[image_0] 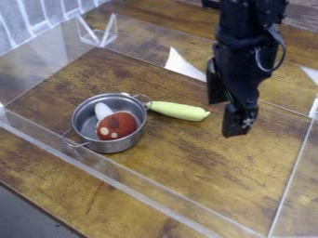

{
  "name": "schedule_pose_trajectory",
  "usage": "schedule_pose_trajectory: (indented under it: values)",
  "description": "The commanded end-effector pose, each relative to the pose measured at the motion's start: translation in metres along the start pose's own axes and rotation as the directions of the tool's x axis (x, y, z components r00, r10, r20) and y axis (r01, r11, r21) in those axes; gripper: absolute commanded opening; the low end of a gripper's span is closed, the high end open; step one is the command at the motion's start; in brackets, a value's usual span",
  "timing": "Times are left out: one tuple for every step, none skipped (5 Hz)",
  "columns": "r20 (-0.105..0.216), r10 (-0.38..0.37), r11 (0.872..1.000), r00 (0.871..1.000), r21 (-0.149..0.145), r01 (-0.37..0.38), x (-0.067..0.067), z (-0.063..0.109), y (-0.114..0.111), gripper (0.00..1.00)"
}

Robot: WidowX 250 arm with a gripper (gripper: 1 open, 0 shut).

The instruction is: Put the mushroom in the silver pot

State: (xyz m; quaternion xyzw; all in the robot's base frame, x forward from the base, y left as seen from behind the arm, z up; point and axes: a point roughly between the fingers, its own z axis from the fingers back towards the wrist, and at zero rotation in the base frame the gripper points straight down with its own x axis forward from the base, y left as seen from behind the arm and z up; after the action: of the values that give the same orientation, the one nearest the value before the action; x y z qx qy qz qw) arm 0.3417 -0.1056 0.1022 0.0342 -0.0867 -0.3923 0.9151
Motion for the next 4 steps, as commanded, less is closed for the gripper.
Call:
schedule_pose_trajectory:
  values:
    - [0.046,0.073,0.997,0.996,0.013,-0.073,-0.007,0.023,0.029,1.0]
    - [0.058,0.113,0.994,0.992,-0.004,-0.113,-0.012,0.033,0.054,1.0]
    - [0.04,0.11,0.993,0.993,-0.055,-0.108,-0.009,0.015,0.037,1.0]
    - [0.028,0.09,0.992,0.996,-0.093,-0.087,-0.003,0.002,0.017,1.0]
